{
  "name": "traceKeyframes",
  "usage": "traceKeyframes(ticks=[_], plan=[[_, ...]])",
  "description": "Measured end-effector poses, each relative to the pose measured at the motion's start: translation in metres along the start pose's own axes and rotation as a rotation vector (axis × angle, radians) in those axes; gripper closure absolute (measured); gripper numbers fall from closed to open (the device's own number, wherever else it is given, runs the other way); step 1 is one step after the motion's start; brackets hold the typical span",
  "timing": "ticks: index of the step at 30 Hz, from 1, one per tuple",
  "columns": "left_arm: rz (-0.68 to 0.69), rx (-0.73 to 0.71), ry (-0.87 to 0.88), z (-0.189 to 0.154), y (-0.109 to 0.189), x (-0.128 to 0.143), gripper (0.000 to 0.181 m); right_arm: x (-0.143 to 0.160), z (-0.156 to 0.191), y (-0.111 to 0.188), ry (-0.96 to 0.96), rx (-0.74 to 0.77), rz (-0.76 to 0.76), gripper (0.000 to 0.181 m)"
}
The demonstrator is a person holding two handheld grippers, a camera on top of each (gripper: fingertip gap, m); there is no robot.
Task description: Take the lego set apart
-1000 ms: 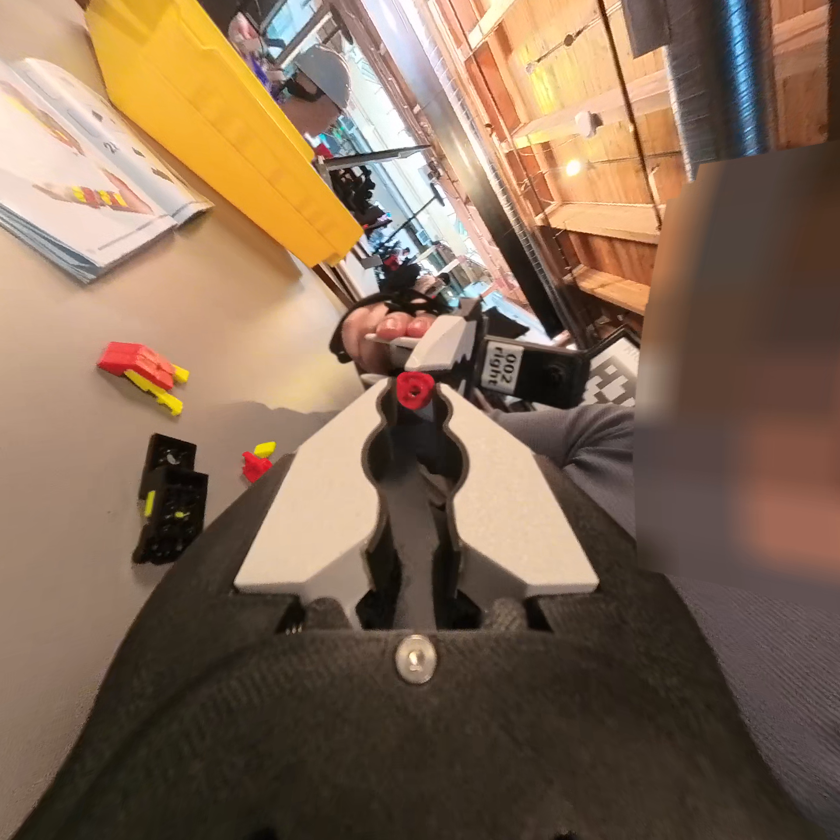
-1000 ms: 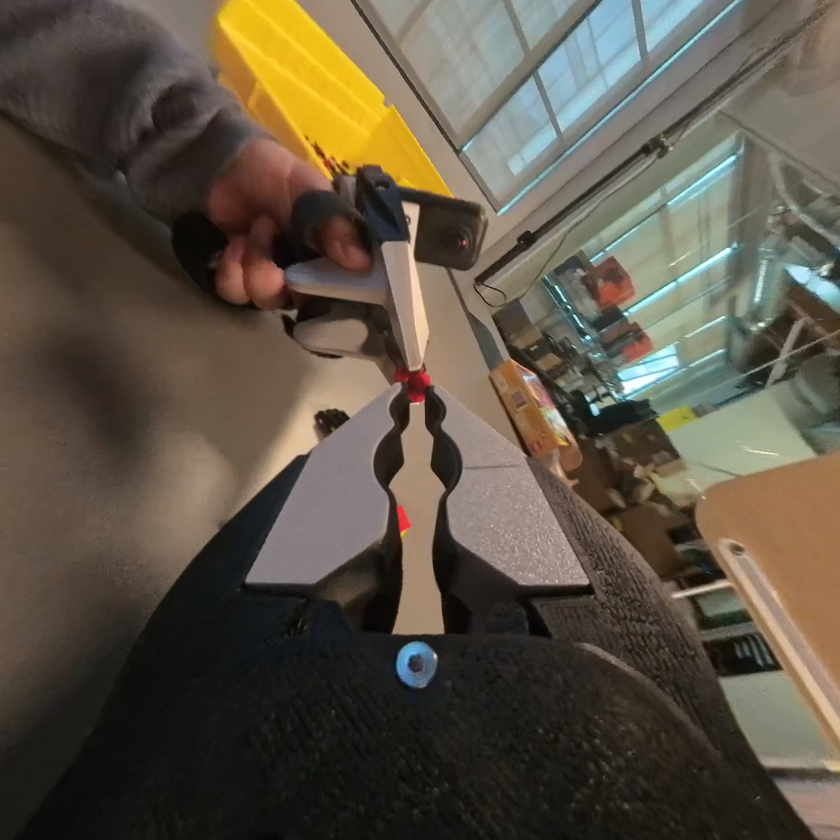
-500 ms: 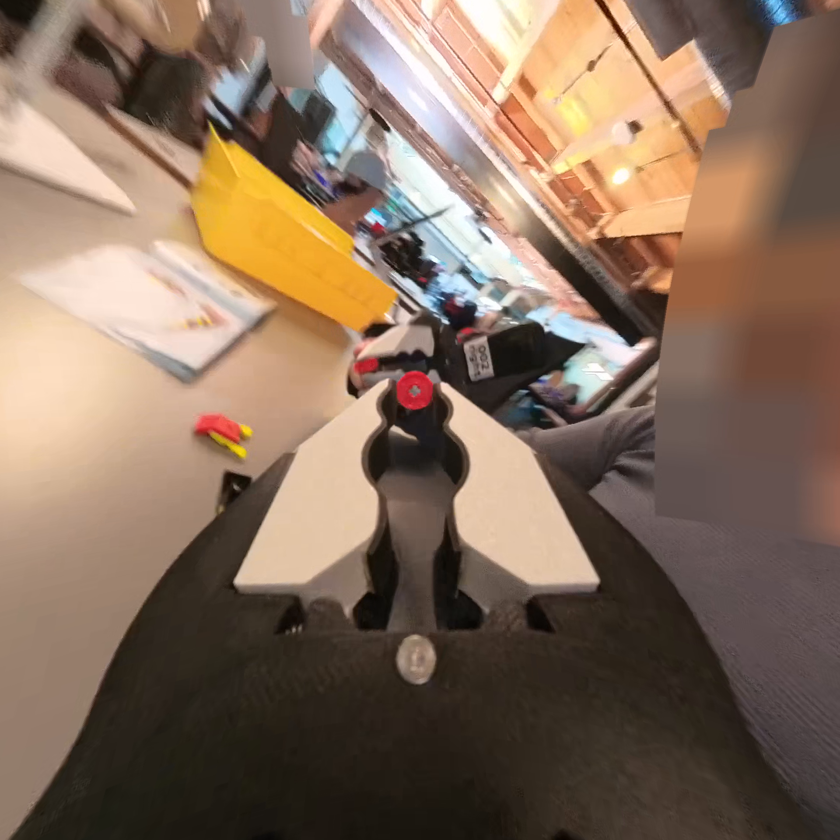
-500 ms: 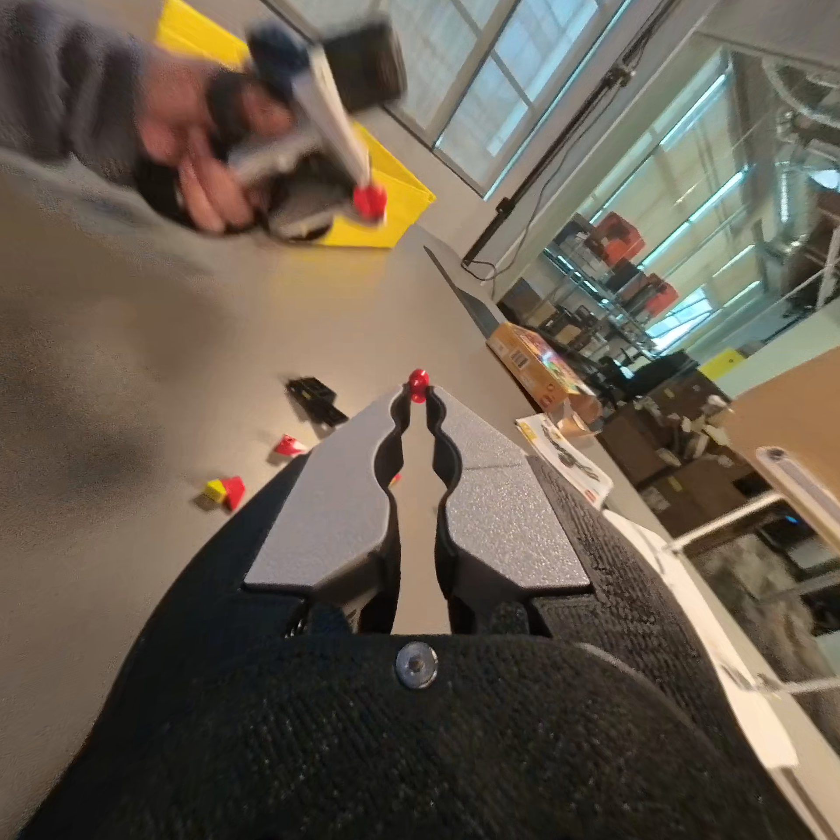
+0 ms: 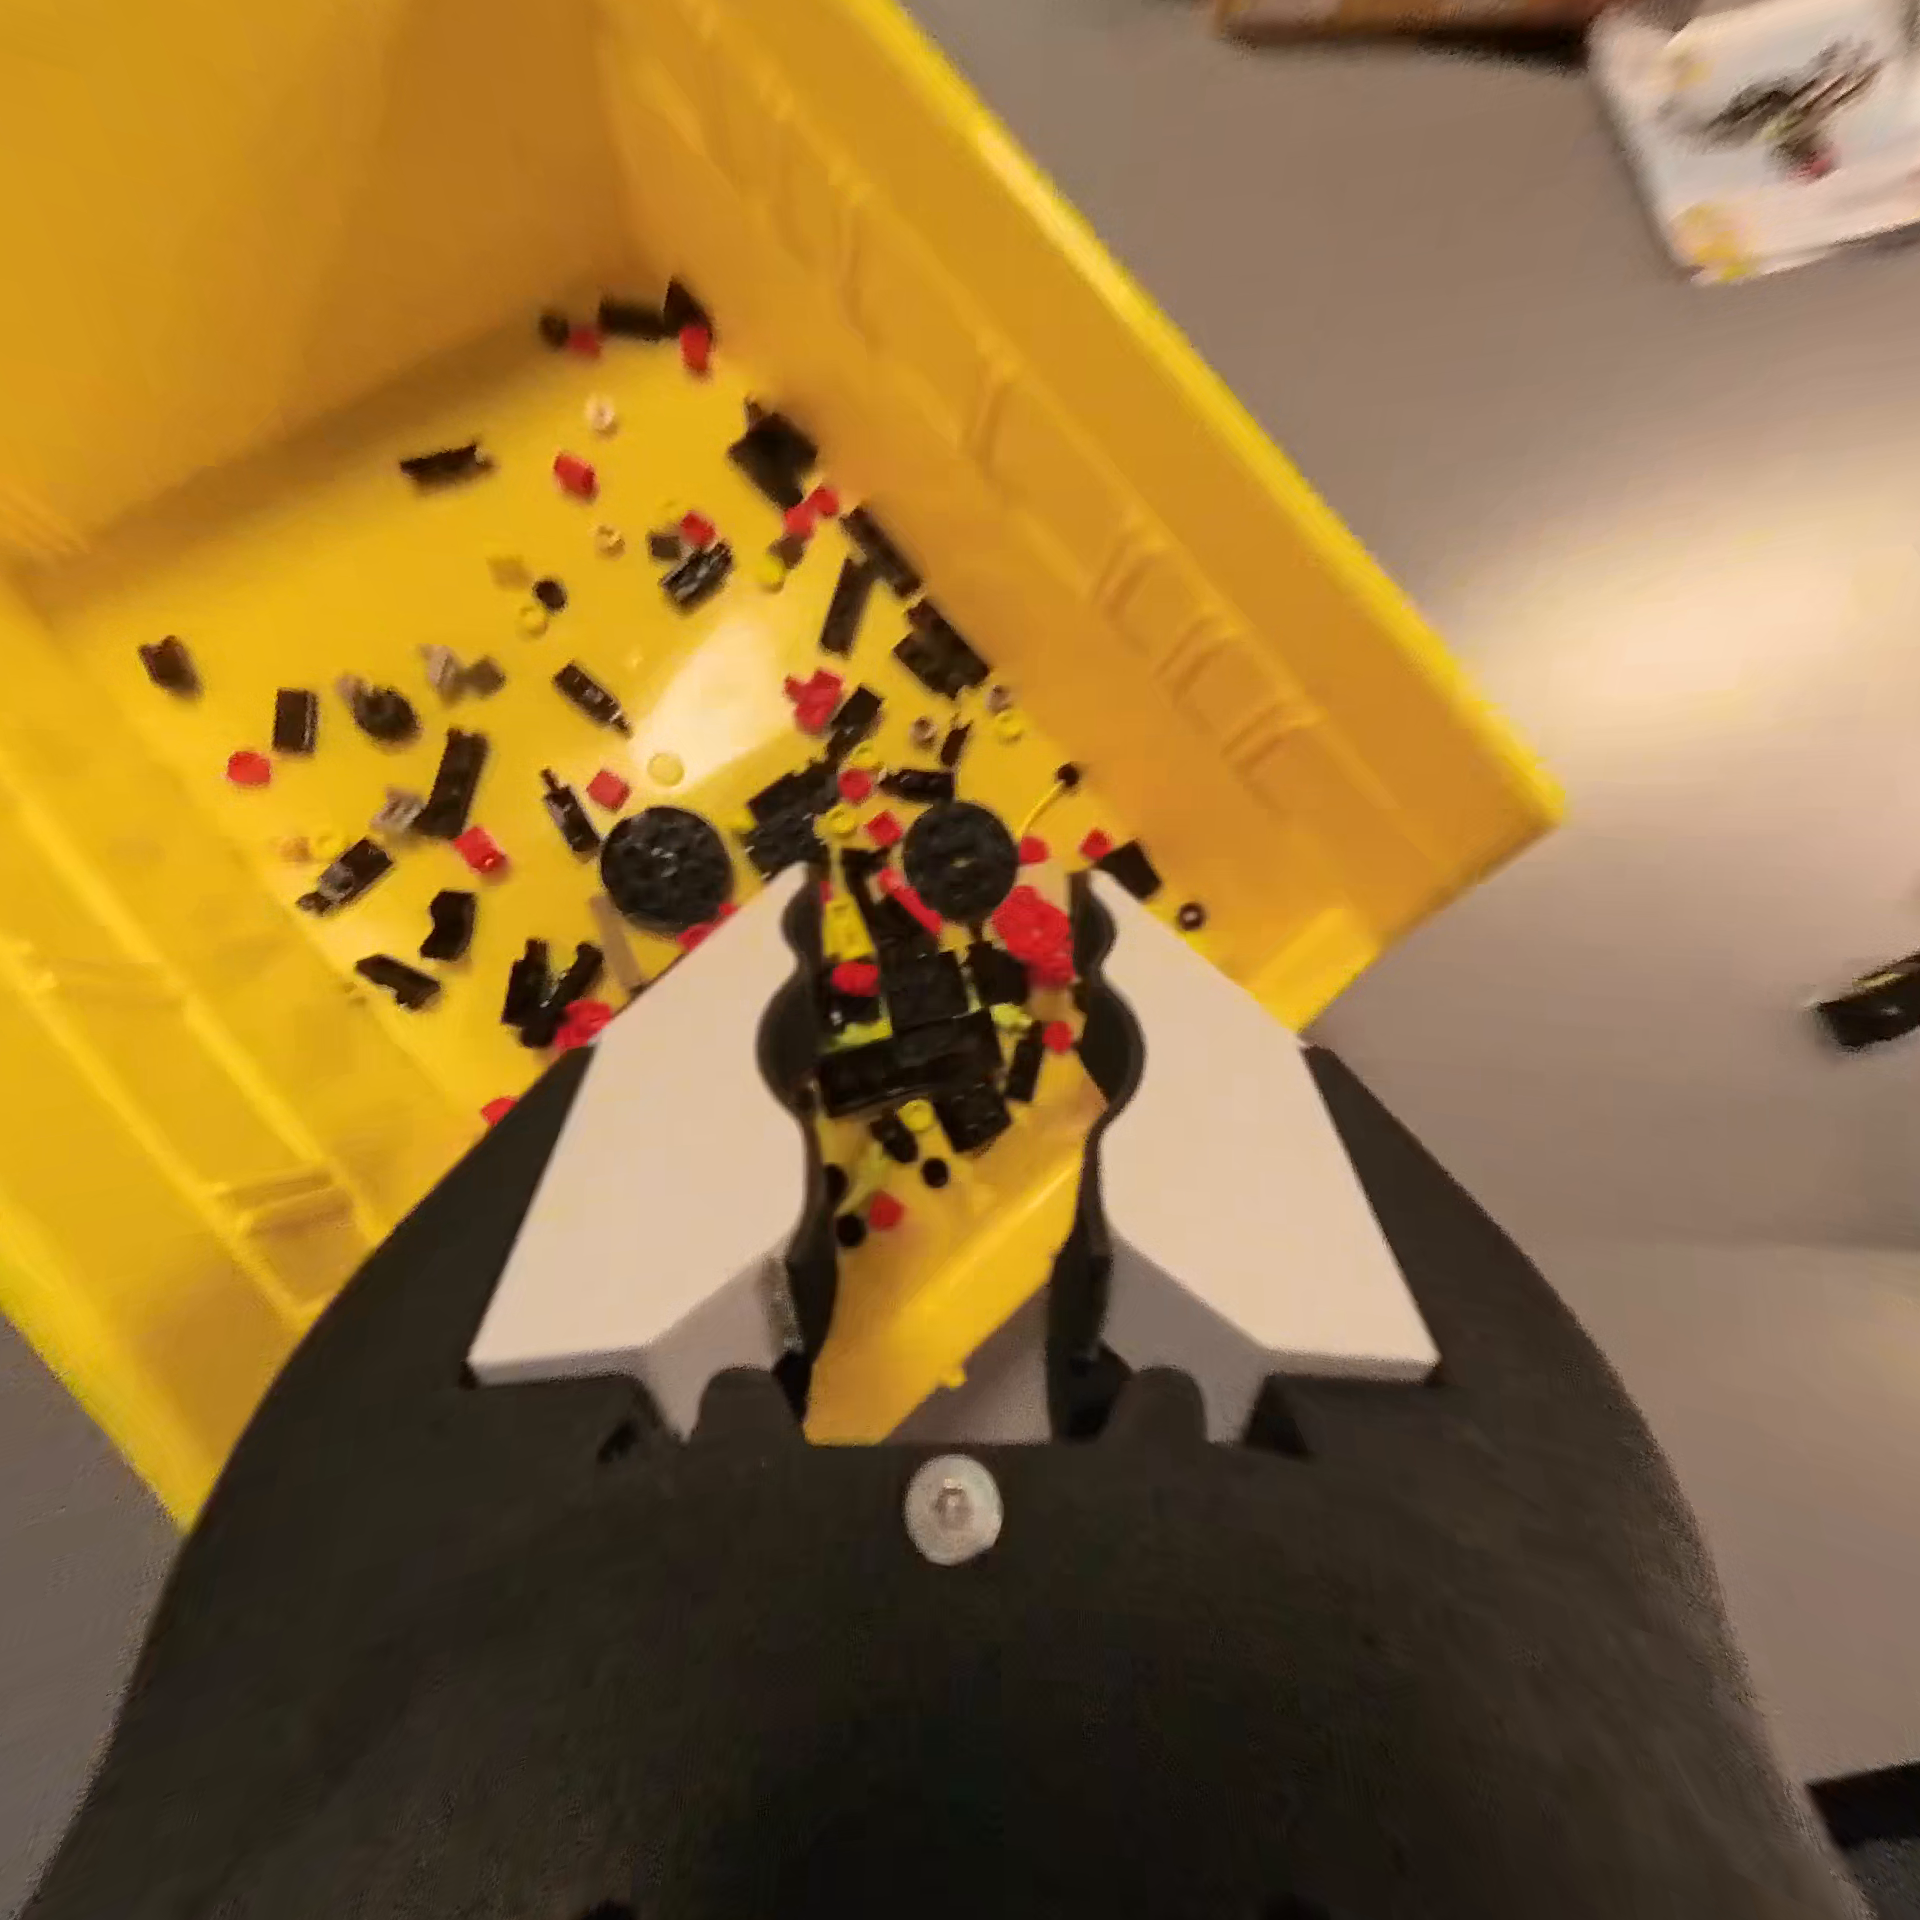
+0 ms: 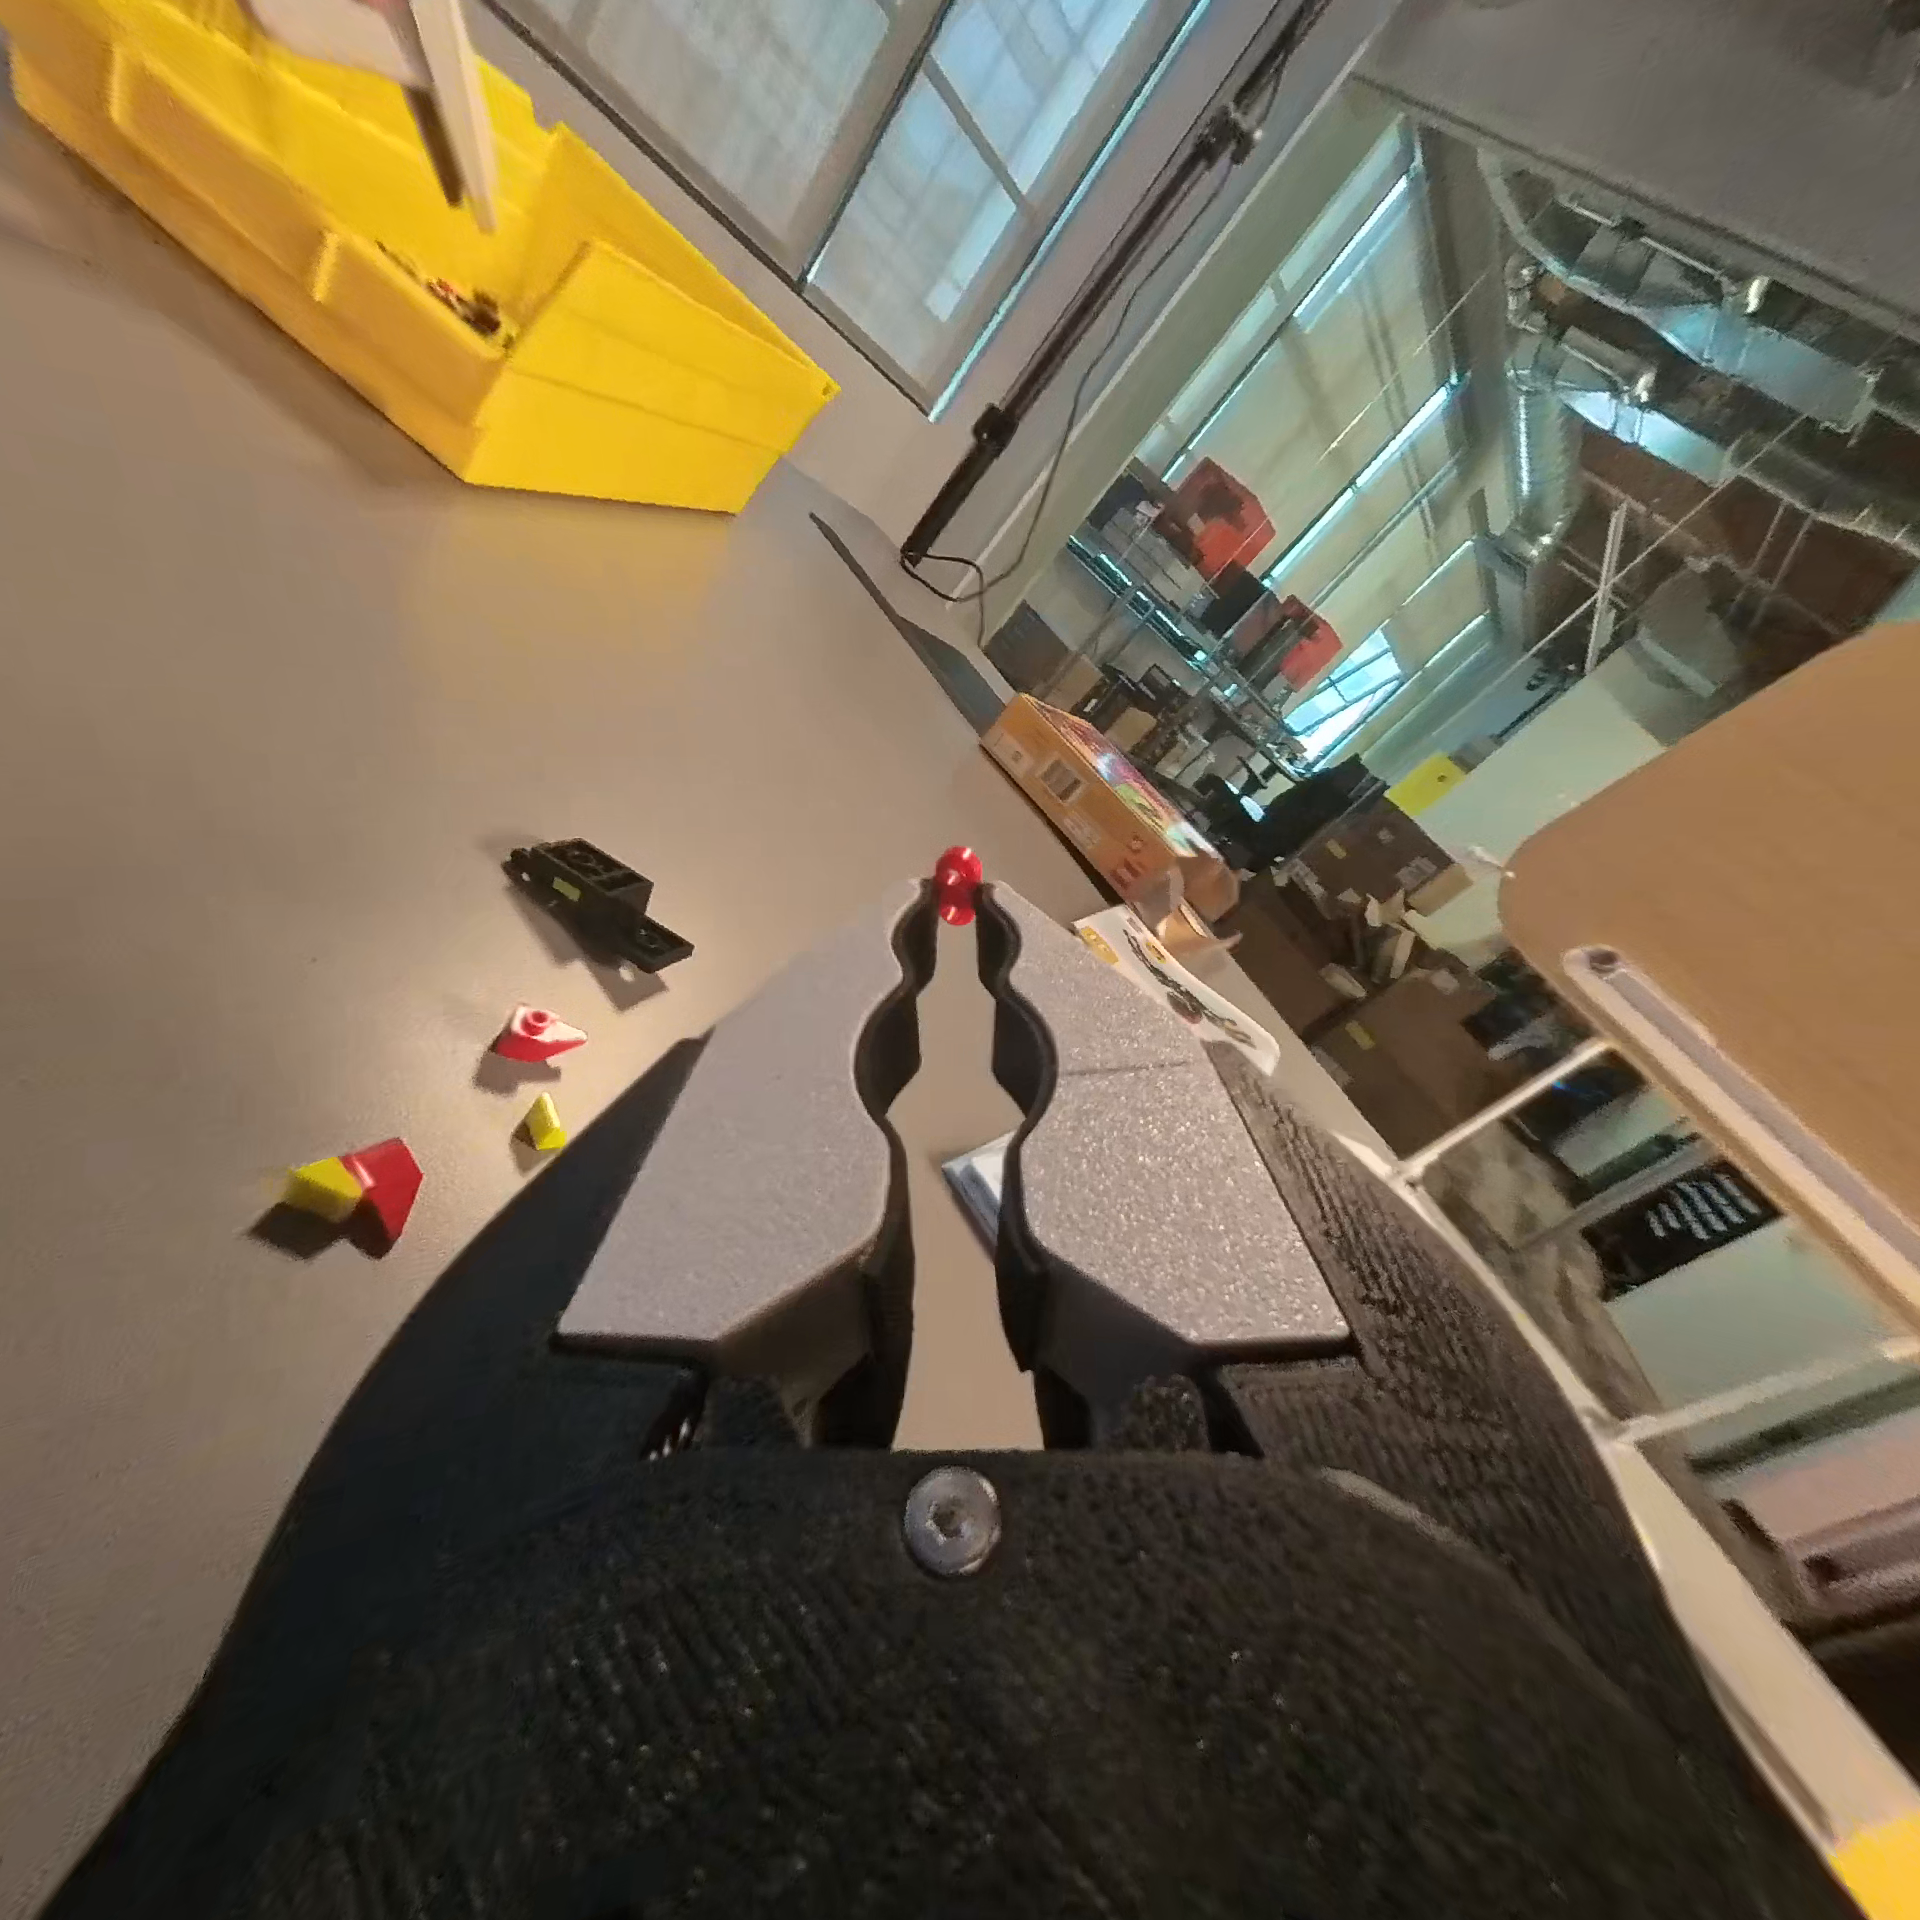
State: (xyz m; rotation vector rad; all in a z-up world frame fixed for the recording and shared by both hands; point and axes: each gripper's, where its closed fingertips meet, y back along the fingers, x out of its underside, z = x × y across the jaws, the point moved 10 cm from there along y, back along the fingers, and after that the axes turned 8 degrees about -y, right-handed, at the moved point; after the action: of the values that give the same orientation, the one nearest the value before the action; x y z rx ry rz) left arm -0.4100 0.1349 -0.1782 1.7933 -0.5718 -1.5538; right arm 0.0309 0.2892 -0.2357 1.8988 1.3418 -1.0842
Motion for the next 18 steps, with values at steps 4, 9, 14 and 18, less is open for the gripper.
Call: traceKeyframes(ticks=[4, 9, 14, 18], plan=[[-0.031, 0.065, 0.005, -0.002, 0.001, 0.000, 0.114, -0.013, 0.012, -0.006, 0.098, 0.054, 0.010, 0.176], [-0.463, 0.707, -0.215, -0.109, 0.047, 0.001, 0.128, -0.067, 0.049, -0.017, 0.167, 0.089, -0.102, 0.177], [-0.553, 0.980, -0.471, -0.188, 0.049, 0.030, 0.146, -0.095, 0.095, -0.025, 0.287, 0.113, -0.128, 0.176], [-0.615, 0.822, -0.642, -0.206, 0.045, 0.042, 0.164, -0.099, 0.117, -0.028, 0.437, 0.134, -0.075, 0.177]])
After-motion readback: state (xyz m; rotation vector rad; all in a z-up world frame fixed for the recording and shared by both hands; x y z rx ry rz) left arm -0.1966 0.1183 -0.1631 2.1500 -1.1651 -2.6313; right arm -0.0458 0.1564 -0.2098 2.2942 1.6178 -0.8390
